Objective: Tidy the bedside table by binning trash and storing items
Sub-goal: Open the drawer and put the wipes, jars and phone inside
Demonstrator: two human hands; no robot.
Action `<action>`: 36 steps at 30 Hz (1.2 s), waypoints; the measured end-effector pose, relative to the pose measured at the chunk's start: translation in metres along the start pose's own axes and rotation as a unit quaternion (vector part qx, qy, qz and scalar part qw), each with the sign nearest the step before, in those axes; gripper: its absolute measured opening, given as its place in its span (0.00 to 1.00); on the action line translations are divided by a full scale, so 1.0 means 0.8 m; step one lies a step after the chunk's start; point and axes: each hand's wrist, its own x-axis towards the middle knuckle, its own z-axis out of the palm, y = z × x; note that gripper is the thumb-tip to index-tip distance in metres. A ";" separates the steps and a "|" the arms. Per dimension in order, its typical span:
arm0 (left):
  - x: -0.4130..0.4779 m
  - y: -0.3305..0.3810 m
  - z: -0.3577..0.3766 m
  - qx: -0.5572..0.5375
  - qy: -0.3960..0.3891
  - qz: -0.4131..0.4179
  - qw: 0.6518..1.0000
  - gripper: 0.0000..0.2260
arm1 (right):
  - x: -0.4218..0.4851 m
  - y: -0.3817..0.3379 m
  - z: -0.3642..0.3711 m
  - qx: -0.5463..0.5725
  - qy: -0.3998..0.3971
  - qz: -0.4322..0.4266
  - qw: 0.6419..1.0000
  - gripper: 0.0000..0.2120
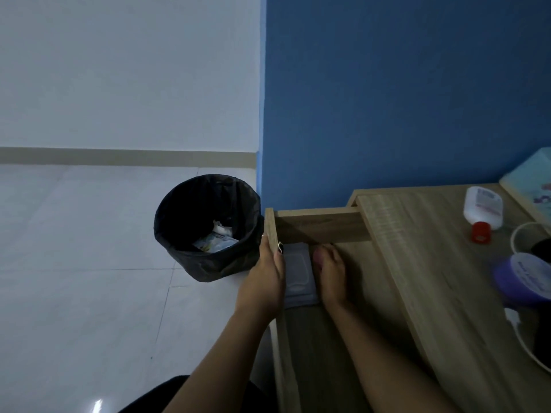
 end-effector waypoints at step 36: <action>-0.003 0.004 -0.002 0.018 0.004 -0.025 1.000 0.27 | -0.100 0.132 -0.315 -0.118 0.220 0.208 0.946 0.24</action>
